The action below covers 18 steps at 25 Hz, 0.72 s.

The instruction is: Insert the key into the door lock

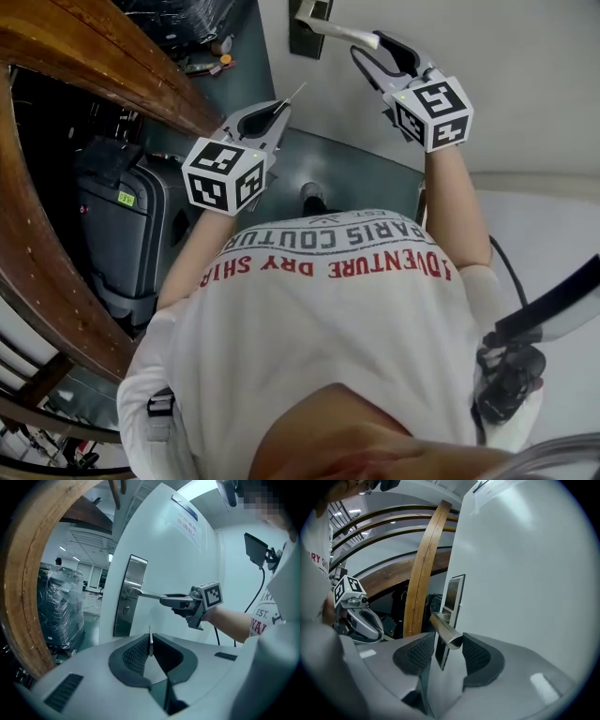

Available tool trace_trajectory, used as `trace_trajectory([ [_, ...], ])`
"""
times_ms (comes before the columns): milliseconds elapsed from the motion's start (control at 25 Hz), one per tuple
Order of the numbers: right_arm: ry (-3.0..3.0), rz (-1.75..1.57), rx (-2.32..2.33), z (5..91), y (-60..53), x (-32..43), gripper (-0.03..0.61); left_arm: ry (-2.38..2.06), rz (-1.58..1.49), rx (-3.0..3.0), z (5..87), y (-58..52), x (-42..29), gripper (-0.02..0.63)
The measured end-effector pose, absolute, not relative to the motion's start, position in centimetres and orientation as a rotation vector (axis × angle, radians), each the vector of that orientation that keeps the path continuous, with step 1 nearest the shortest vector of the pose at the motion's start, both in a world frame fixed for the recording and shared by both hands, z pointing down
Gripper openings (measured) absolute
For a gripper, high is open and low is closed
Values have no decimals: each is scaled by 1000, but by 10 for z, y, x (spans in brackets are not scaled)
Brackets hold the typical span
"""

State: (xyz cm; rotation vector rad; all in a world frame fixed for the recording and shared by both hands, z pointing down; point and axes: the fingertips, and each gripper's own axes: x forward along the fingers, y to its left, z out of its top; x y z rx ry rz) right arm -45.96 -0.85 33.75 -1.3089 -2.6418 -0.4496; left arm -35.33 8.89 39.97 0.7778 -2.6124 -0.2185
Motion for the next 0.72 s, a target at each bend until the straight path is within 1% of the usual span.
trace_trajectory([
  [400,-2644,-462,-1299,337,-11,-463,153,-2612,-387,777,402,87,-366,23],
  [560,-2651,-461,-1289,335,-12,-461,153,-2581,-604,767,402,85,-381,23],
  [720,-2655,-460,-1289,334,-12,-462,153,-2504,-940,742,402,82,-402,23],
])
